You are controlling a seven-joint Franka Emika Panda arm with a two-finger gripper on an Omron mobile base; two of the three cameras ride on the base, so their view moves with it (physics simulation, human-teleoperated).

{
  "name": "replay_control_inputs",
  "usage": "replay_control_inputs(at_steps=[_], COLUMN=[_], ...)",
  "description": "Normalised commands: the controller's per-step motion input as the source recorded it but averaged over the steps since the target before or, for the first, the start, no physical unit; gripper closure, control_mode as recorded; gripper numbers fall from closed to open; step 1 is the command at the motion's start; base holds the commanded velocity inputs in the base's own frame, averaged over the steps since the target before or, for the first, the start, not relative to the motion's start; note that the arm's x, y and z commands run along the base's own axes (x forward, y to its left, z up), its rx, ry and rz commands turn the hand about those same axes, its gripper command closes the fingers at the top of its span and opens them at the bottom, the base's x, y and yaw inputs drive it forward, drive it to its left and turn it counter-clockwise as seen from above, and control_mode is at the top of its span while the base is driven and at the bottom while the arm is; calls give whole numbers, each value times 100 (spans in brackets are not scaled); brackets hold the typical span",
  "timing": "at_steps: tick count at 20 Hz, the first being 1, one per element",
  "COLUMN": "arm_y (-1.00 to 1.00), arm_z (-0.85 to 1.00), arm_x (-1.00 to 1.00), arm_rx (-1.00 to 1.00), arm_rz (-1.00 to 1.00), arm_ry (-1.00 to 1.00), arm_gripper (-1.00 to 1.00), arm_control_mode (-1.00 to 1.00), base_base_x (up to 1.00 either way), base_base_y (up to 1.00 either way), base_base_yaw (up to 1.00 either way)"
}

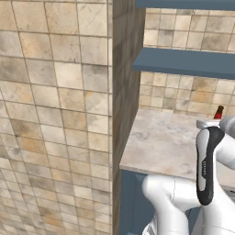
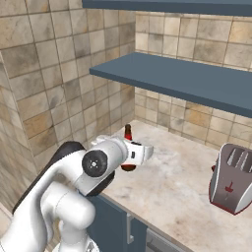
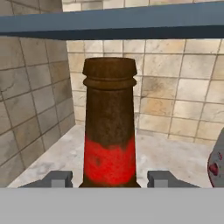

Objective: Move the drinks to the dining counter.

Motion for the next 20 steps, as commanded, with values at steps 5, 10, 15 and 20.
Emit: replay_control_inputs(at_steps=[5, 10, 15, 20], arm_y=[1, 2, 26, 9], arm_z=[59, 53, 32, 2], arm_x=[-63, -69, -67, -10], arm_rx=[0, 0, 0, 0], arm_rz=[0, 0, 1, 1], arm_ry=[-3, 0, 0, -2], arm_gripper=[100, 100, 100, 100], arm_control_mode=[-100, -100, -100, 100], base_base_x=[0, 0, 0, -45], base_base_y=[0, 0, 0, 28], base_base_yaw=[0, 0, 0, 8])
